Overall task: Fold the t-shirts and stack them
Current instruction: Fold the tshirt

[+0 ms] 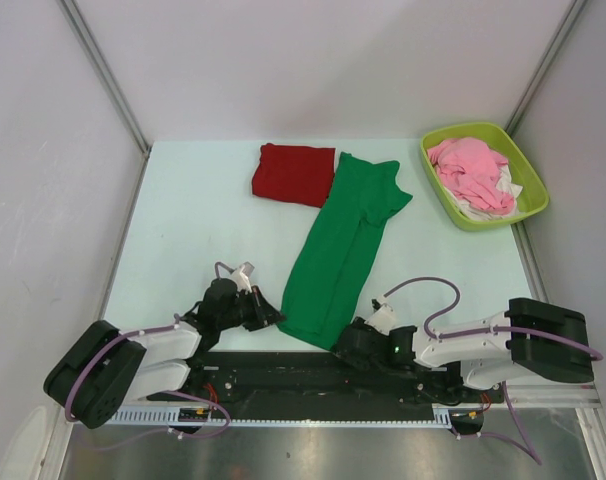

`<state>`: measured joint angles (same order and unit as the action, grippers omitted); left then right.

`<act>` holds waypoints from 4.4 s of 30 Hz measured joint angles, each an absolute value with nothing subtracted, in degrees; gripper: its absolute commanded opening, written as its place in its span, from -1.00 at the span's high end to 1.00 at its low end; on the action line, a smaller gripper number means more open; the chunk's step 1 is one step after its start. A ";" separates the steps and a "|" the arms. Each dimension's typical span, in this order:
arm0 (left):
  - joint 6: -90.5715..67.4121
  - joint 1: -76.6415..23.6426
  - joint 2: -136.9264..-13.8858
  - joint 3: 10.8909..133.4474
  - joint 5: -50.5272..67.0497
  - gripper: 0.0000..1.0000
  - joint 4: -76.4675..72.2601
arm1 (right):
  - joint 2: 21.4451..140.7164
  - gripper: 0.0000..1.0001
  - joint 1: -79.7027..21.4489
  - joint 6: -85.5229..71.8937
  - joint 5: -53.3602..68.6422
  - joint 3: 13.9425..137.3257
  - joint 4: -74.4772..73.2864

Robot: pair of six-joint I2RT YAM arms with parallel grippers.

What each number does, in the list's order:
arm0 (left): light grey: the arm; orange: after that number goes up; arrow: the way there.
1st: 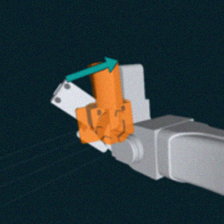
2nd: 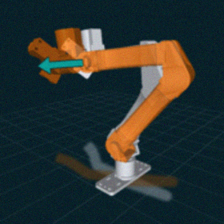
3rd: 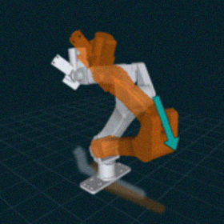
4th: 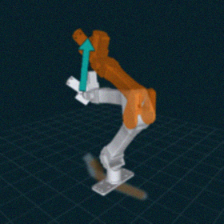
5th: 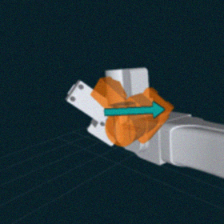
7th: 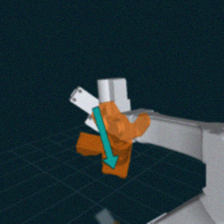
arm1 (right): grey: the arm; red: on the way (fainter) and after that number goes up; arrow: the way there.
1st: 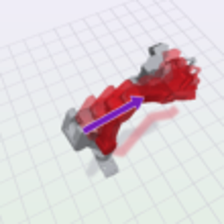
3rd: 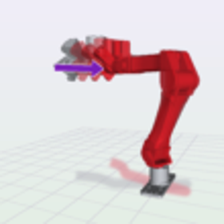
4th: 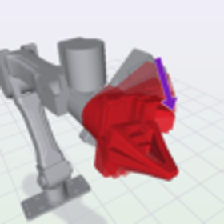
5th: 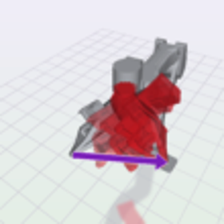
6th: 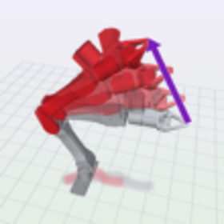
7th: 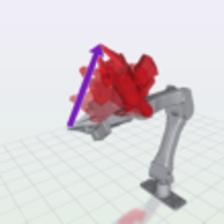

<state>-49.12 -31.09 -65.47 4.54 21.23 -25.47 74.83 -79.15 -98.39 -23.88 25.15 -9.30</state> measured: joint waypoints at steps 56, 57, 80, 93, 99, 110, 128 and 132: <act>-53.36 -50.22 -60.55 25.61 7.68 0.81 -11.62 | 39.05 1.00 -81.06 -71.99 -48.36 29.71 -30.11; -52.77 -49.21 -62.08 26.94 8.21 0.81 -11.35 | 38.81 1.00 -79.55 -70.83 -48.29 29.71 -29.93; -48.42 -33.10 -95.46 46.52 21.32 0.83 -17.17 | 62.76 1.00 -37.85 -49.82 -19.25 29.71 -3.84; -48.45 -27.73 -107.09 58.48 25.93 0.38 -18.31 | 74.52 1.00 -27.83 -47.92 -11.88 32.42 5.96; -47.72 -27.42 -113.30 65.65 26.22 -0.94 -17.06 | 79.92 -0.06 -24.84 -47.72 -11.38 37.28 7.35; -46.50 -20.21 -113.89 73.49 26.68 -0.99 -12.27 | 85.95 -1.00 -18.55 -46.11 -17.52 48.86 6.59; -48.23 -28.86 -91.64 29.36 25.58 -0.98 -29.12 | 60.82 -0.99 -30.20 -48.53 -16.49 27.33 -7.64; -48.64 -28.86 -94.17 29.50 25.96 -0.97 -33.54 | 60.10 -0.99 -31.77 -50.09 -15.40 24.91 -7.79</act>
<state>-48.64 -28.86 -94.17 29.50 25.96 -33.54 60.10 -31.77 -50.09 -15.40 24.91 -7.79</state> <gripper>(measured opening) 0.991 0.994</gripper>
